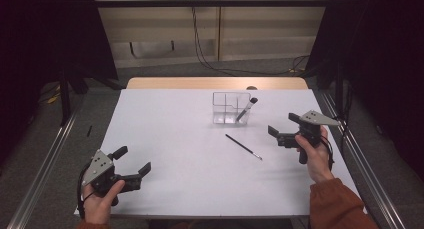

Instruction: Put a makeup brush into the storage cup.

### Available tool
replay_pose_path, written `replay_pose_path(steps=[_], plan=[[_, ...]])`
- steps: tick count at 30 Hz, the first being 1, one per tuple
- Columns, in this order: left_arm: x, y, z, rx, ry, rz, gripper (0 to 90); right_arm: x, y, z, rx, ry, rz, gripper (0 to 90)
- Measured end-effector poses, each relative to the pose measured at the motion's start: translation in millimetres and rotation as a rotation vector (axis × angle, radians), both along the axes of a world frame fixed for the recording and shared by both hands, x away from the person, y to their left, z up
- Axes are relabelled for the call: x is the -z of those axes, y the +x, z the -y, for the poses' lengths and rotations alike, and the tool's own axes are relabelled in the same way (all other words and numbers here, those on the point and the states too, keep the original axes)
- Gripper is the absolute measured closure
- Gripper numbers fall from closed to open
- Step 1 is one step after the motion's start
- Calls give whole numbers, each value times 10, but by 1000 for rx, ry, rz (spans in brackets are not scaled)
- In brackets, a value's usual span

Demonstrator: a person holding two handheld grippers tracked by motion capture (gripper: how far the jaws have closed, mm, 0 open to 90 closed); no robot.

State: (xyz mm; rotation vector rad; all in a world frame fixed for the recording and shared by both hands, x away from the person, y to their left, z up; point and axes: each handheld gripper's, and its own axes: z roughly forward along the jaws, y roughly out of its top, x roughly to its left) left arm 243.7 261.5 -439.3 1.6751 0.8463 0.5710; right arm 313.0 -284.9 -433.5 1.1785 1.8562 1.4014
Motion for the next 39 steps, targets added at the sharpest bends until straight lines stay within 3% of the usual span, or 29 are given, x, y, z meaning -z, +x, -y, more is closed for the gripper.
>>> replay_pose_path(steps=[1, 4, 16, 22, 29, 31, 33, 39], plan=[[0, -1, -4, -1, 3, 1, 28, 9, -31, -8, 4, -8, -14, 11], [-4, -8, -6, -6, 3, 0, 28, 40, -130, -18, 16, -2, 8, 12], [6, -53, -45, -8, 7, 3, 28, 170, -433, 54, 29, -11, 11, 9], [-5, -85, -42, -11, 5, 3, 28, 177, -578, 96, 41, -36, 44, 14], [-12, -113, -40, -25, 10, 7, 28, 227, -739, 157, 44, -39, 33, 14], [-8, -111, -46, -15, -11, -1, 28, 234, -786, 161, 48, -25, 35, 15], [1, -107, -55, -20, 4, 0, 28, 247, -834, 161, 40, -28, 37, 14], [18, -79, -86, -28, -1, -4, 28, 241, -862, 168, 33, -36, 47, 12]])
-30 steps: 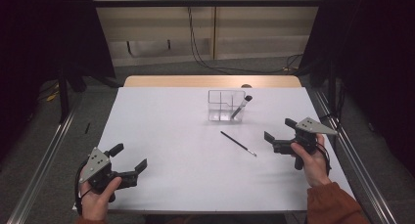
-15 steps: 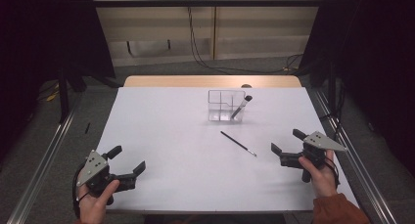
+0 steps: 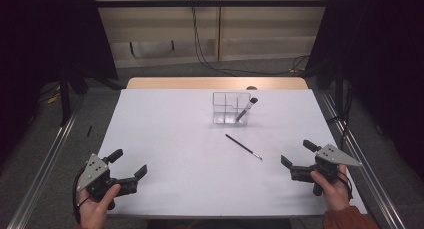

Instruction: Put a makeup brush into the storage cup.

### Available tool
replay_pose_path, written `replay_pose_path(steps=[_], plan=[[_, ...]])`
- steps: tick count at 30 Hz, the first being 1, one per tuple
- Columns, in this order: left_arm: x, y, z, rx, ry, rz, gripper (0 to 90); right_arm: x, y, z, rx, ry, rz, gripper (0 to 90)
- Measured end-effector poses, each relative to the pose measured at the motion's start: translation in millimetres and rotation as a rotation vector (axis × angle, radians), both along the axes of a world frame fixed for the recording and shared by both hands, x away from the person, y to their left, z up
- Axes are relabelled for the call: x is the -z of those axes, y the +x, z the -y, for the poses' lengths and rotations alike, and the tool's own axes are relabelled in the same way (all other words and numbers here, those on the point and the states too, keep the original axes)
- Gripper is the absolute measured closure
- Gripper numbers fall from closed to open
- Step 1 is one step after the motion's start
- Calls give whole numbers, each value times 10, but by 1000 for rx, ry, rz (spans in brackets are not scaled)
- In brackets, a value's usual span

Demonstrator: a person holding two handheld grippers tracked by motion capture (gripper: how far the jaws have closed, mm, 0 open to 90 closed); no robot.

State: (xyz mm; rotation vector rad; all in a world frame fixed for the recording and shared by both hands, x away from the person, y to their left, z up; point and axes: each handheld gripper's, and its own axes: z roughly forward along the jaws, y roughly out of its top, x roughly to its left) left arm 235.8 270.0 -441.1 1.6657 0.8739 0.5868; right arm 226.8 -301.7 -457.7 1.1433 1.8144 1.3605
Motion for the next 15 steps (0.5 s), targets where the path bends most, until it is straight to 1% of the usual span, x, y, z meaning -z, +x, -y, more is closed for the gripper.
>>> replay_pose_path(steps=[3, 4, 5, 7, 13, 15], plan=[[3, 4, 12, -3, 0, 0, 28, -1, 4, 0, -3, 5, 2, 12], [1, 6, 15, 3, 7, 2, 28, -3, 6, 2, -2, 6, 6, 12], [1, 6, 20, 1, 7, 0, 28, -4, 7, 1, -5, 13, 5, 10], [-1, 6, 25, 5, 11, 0, 28, 0, 10, 1, -8, 11, 0, 10], [-3, 11, 23, 9, 9, 2, 28, 1, 23, -27, -34, 20, -7, 10], [2, 16, 25, 12, 16, 4, 28, -4, 31, -44, -43, 23, -10, 10]])
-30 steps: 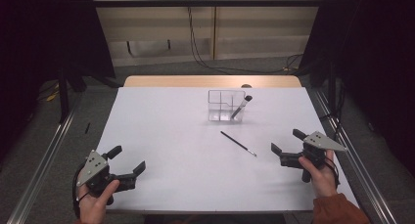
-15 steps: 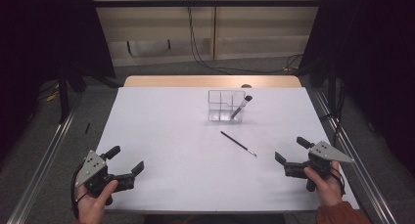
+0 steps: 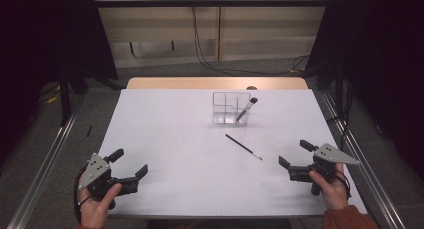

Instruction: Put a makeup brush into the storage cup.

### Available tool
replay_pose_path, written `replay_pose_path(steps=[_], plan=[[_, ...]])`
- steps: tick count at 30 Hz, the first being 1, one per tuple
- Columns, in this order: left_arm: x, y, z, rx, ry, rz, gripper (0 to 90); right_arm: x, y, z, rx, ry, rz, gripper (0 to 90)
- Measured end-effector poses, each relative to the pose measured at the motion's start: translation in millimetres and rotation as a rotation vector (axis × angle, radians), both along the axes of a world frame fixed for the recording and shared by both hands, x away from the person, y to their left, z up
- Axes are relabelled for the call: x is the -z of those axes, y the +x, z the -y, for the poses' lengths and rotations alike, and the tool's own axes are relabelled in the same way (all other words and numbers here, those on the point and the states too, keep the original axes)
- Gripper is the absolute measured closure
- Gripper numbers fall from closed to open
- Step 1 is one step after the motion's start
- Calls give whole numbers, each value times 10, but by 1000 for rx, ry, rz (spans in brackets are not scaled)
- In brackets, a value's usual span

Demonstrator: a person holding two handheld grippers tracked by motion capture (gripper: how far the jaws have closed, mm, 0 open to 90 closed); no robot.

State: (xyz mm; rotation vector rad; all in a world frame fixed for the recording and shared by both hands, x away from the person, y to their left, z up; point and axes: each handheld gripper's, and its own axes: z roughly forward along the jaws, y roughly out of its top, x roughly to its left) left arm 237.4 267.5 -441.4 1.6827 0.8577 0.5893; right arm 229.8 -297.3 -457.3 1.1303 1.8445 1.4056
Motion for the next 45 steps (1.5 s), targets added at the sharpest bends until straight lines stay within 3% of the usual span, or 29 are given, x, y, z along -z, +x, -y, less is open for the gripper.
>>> replay_pose_path(steps=[5, 11, 20, 34, 38, 45], plan=[[11, 22, -3, 0, -11, -10, 28, -44, 74, -82, -28, 6, 2, 10], [-4, 15, 7, -5, 2, -1, 28, -59, 158, -198, -50, -28, 15, 11], [-6, 15, 12, -6, 10, 0, 28, -117, 290, -272, -93, -25, -7, 14], [-3, 17, 43, 22, 31, 4, 28, -168, 610, -565, -209, -77, -92, 32], [-6, 21, 51, 24, 33, 8, 28, -168, 695, -644, -237, -100, -134, 37], [-7, 28, 42, 18, 29, 5, 28, -132, 885, -724, -243, -133, -183, 49]])
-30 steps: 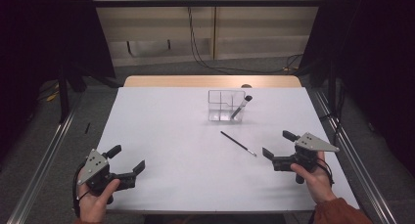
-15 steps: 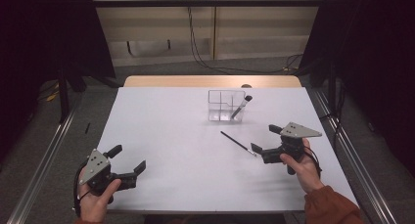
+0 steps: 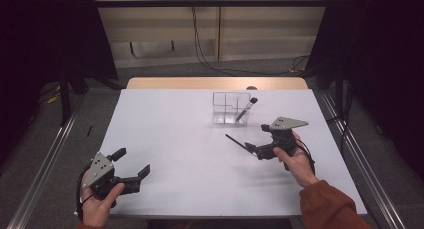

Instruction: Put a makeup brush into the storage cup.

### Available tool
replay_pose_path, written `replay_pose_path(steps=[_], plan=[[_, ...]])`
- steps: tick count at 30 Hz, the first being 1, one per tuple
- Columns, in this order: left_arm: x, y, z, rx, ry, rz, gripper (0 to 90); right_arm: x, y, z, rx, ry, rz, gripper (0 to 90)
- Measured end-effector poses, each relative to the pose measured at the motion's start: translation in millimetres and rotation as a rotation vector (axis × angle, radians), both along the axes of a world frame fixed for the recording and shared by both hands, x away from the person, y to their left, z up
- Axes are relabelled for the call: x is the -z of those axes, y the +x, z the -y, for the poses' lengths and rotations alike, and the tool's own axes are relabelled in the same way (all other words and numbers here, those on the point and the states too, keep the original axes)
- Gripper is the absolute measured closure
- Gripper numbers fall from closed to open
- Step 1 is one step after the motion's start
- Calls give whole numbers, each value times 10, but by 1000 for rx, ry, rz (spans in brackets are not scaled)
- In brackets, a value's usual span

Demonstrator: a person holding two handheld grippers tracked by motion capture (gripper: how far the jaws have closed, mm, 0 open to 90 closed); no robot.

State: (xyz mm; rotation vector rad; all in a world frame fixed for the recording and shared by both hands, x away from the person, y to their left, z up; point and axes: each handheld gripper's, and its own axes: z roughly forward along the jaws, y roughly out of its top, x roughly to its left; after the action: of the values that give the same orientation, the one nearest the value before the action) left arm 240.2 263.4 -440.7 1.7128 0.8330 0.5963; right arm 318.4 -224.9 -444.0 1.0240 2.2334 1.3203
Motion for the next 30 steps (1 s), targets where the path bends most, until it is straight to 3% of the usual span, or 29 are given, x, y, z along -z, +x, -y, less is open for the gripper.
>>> replay_pose_path(steps=[6, 14, 17, 23, 28, 30], plan=[[2, 3, -8, -2, 1, 1, 28, -2, 130, -32, -10, -28, -57, 40], [-1, 3, -24, -10, -4, 2, 28, -61, 305, -66, -103, -100, -203, 52], [1, 7, -13, -5, 6, 3, 28, -61, 354, -100, -121, -148, -244, 66], [4, 6, -17, -2, 5, 4, 28, -68, 409, -183, -157, -227, -278, 90], [-2, 0, -14, 1, 10, 7, 27, -96, 435, -278, -221, -300, -334, 45], [1, 3, -11, 3, 8, 6, 28, -93, 442, -303, -223, -328, -340, 49]])
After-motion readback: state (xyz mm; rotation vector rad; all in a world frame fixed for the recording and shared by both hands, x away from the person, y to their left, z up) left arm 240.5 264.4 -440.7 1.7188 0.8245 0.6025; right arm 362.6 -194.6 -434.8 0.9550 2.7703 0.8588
